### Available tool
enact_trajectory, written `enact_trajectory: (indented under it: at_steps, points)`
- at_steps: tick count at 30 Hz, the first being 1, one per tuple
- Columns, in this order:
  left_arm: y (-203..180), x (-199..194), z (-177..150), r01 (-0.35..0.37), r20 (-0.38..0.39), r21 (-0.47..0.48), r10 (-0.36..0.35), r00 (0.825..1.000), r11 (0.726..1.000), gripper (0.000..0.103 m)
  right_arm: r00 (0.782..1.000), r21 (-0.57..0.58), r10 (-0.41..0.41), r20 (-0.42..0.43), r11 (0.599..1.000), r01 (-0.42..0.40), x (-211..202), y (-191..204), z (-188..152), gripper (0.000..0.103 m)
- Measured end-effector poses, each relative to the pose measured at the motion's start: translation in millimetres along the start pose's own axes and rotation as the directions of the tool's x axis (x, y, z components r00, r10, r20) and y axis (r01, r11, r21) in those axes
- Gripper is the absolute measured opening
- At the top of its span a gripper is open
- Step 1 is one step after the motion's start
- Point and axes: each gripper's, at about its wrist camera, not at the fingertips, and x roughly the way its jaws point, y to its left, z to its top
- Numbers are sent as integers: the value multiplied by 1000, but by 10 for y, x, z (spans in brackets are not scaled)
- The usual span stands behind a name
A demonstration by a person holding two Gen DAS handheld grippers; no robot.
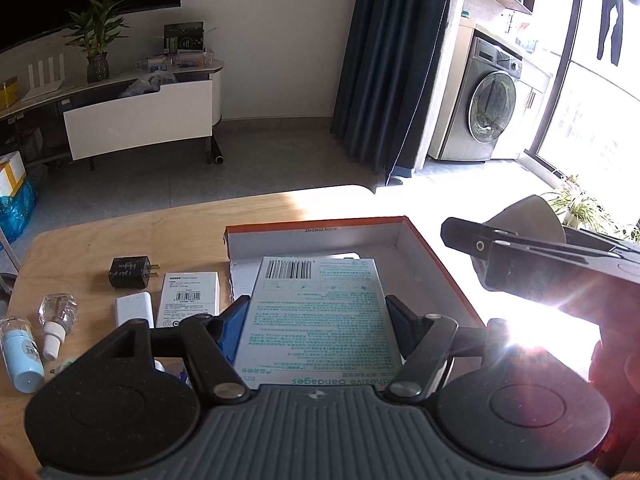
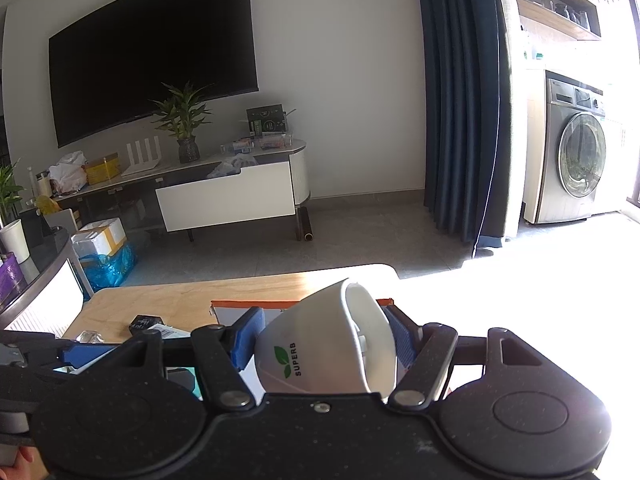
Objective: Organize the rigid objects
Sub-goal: 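Carry both held items over the open cardboard box and lower them inside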
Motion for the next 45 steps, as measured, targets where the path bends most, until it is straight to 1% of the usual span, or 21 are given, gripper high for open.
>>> enact_trajectory:
  at_steps: [23,35,45]
  points:
    - [-21,119,36,1,-28,-8,-2,1000,1000,72,1000,-10,-3,-29,1000,3,168,11,49,79]
    - [56,308,58,-6,-55,-23,5,998,1000,72,998,-29,-6,-68,1000,4,425,40,36,80]
    - [124,499,85,-10,-78,-32,8,997,999,72,993,-38,-9,-119,999,5,727,56,98,80]
